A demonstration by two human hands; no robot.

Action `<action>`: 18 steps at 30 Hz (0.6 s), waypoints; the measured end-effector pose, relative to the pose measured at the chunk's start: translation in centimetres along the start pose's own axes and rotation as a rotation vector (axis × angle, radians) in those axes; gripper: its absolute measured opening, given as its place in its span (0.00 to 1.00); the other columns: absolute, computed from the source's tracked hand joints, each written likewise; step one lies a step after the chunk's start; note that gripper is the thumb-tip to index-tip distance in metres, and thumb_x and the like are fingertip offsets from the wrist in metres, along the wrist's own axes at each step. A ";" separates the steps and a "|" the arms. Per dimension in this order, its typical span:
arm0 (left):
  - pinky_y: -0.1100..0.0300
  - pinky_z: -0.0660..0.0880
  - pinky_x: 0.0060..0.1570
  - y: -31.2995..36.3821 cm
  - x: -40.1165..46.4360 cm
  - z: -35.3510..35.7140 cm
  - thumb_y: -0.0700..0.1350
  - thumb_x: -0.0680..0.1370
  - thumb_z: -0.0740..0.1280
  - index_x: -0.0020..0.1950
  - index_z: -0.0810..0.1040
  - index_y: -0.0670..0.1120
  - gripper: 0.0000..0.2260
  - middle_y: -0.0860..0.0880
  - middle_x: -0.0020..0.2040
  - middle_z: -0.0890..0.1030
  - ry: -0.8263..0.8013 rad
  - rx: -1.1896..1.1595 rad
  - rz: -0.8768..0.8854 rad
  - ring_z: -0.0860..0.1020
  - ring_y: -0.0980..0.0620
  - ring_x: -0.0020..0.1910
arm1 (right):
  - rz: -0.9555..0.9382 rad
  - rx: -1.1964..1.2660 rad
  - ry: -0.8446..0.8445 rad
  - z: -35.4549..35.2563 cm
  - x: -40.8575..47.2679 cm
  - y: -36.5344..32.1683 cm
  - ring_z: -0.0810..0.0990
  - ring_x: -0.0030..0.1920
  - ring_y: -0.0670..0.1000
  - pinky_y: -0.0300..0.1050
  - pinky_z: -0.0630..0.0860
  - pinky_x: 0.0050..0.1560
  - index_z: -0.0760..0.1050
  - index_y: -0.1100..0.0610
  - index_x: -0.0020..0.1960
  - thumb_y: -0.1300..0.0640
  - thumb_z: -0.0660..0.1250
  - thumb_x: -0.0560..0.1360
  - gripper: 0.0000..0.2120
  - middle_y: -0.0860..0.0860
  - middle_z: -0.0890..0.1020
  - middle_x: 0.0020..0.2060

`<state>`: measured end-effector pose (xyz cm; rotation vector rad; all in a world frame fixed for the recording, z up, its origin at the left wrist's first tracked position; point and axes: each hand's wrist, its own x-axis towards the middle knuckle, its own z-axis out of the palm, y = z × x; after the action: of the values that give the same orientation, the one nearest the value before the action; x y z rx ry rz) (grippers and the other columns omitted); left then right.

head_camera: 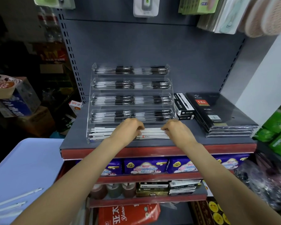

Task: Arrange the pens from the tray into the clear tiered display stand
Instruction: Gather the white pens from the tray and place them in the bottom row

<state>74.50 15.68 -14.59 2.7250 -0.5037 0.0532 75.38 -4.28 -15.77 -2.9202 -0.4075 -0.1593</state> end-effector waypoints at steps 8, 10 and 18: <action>0.53 0.74 0.57 -1.3 -1.9 -1.0 0.43 0.77 0.66 0.59 0.77 0.46 0.11 0.49 0.54 0.78 0.177 -0.118 -0.002 0.77 0.51 0.54 | -0.007 0.393 0.121 -1.0 -0.6 -4.8 0.80 0.52 0.48 0.37 0.74 0.57 0.78 0.58 0.59 0.61 0.66 0.76 0.12 0.54 0.81 0.54; 0.54 0.75 0.54 -2.6 -3.5 -1.9 0.43 0.77 0.66 0.57 0.78 0.46 0.09 0.50 0.51 0.79 0.248 -0.170 -0.018 0.78 0.53 0.50 | -0.022 0.463 0.116 -1.1 -0.4 -7.3 0.79 0.49 0.45 0.25 0.68 0.51 0.79 0.59 0.58 0.62 0.66 0.75 0.12 0.53 0.81 0.53; 0.60 0.73 0.43 -12.9 -15.2 -5.5 0.41 0.77 0.65 0.51 0.79 0.45 0.06 0.52 0.42 0.76 0.443 -0.213 -0.239 0.75 0.54 0.41 | -0.159 0.613 0.056 2.8 -1.0 -23.2 0.79 0.47 0.48 0.30 0.70 0.48 0.79 0.56 0.56 0.62 0.64 0.76 0.11 0.52 0.81 0.50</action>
<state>65.01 34.06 -15.53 2.4394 -0.0523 0.4966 68.16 17.96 -14.63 -2.2784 -0.5633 -0.1121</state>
